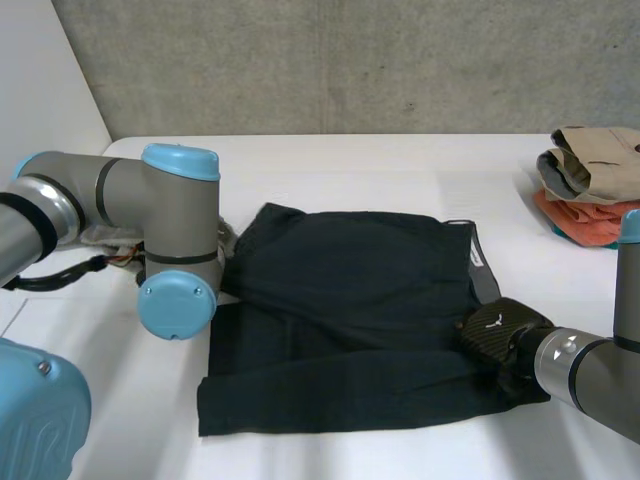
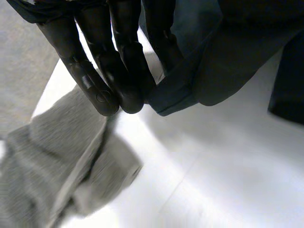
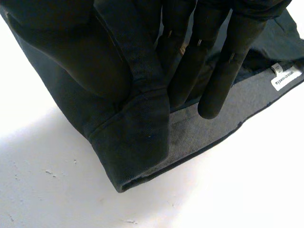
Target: Fold the laundry.
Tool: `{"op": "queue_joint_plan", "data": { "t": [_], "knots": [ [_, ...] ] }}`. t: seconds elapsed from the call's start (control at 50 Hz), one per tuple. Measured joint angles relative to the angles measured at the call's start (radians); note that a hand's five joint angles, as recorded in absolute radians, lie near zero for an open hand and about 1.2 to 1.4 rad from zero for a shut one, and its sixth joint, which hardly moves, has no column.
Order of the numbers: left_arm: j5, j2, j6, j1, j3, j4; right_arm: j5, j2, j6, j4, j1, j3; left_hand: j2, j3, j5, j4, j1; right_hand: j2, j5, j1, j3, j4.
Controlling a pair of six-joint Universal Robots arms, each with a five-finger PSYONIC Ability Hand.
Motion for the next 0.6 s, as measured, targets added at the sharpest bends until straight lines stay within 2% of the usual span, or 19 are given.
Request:
{"op": "queue_joint_plan", "data": {
  "t": [0.08,0.1,0.12,0.14,0.16,0.2,0.26,0.38,0.48,0.6],
  "knots": [
    [-0.034,0.021,0.058,-0.013,-0.03,0.005,0.001,0.0,0.0,0.001,0.007,0.0,-0.002,-0.002,0.0,0.0,-0.001,0.0,0.0,0.0,0.0,0.0],
    [-0.038,0.028,0.07,-0.018,-0.039,0.007,0.002,-0.001,0.0,0.001,0.01,0.0,-0.103,-0.101,-0.078,-0.103,-0.1,0.0,0.0,0.0,0.0,0.0],
    [-0.038,0.033,0.074,-0.021,-0.044,0.008,0.002,-0.001,0.001,0.002,0.012,0.0,-0.103,-0.101,-0.078,-0.103,-0.1,0.0,0.0,0.0,0.0,0.0],
    [-0.038,0.045,0.076,-0.028,-0.053,0.011,0.003,-0.003,0.002,0.002,0.015,0.0,-0.538,-0.528,-0.502,-0.539,-0.598,0.0,0.0,0.0,0.001,0.0],
    [-0.037,0.049,0.075,-0.03,-0.056,0.011,0.003,-0.003,0.002,0.002,0.016,0.0,-0.538,-0.528,-0.502,-0.539,-0.598,0.0,0.0,0.002,0.001,0.0],
    [-0.033,0.08,0.062,-0.04,-0.078,0.014,0.004,-0.007,0.007,0.001,0.019,0.0,-0.924,-0.907,-0.862,-0.925,-0.953,0.0,0.0,0.007,0.003,0.0],
    [-0.024,0.136,0.024,-0.051,-0.116,0.018,0.003,-0.013,0.017,0.001,0.021,-0.002,-0.985,-0.977,-0.916,-0.994,-0.965,0.0,0.0,0.007,0.003,0.0],
    [0.041,0.329,-0.142,-0.064,-0.283,0.016,-0.002,-0.035,0.078,0.0,0.026,-0.013,-0.989,-0.98,-0.916,-0.996,-0.965,0.0,0.0,0.007,0.002,0.0],
    [0.164,0.472,-0.283,-0.076,-0.472,-0.027,-0.009,-0.057,0.177,-0.006,0.03,-0.031,-0.952,-0.951,-0.909,-0.952,-0.911,0.0,0.0,0.007,0.003,0.0],
    [0.285,0.525,-0.348,-0.1,-0.64,-0.11,-0.013,-0.071,0.302,-0.017,0.013,-0.05,-0.924,-0.922,-0.867,-0.917,-0.88,0.0,0.0,0.007,0.003,0.0]
  ]
}}
